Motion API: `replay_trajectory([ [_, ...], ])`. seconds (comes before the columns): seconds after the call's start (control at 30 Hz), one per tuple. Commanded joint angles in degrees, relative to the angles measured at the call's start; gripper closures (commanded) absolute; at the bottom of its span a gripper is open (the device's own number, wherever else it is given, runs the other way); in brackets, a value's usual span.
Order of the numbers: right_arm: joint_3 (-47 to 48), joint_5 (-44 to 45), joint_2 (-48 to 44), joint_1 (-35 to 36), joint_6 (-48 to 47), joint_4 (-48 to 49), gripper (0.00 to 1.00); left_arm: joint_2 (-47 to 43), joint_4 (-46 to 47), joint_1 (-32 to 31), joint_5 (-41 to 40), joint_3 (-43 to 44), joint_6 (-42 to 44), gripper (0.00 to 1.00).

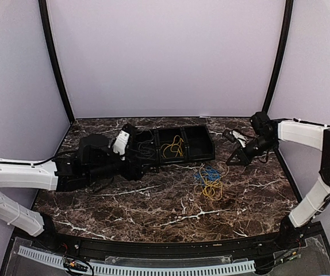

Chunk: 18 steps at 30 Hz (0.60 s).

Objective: Untangle the cables

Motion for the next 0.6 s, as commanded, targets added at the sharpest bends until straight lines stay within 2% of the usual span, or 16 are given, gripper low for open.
replay_trajectory([
  [0.0, 4.67, -8.92, -11.17, 0.43, -3.37, -7.02, 1.00, 4.17, 8.64, -5.62, 1.72, 2.97, 7.34, 0.26],
  [0.1, 7.17, -12.86, -15.99, 2.21, -4.44, -9.53, 1.00, 10.35, 13.35, -7.95, 2.51, 6.10, 7.59, 0.24],
  [0.27, 9.68, -15.06, -21.07, 7.28, -5.52, -10.82, 1.00, 20.08, 21.85, -12.70, -0.92, 12.43, 11.69, 0.23],
  [0.33, 10.37, -15.80, -22.01, 8.61, -5.25, -10.53, 1.00, 23.95, 27.79, -14.53, -0.59, 15.20, 12.76, 0.23],
  [0.57, 14.07, -18.60, -22.04, 10.01, -5.52, -11.77, 1.00, 35.73, 37.61, -17.92, -1.33, 24.02, 15.43, 0.24],
])
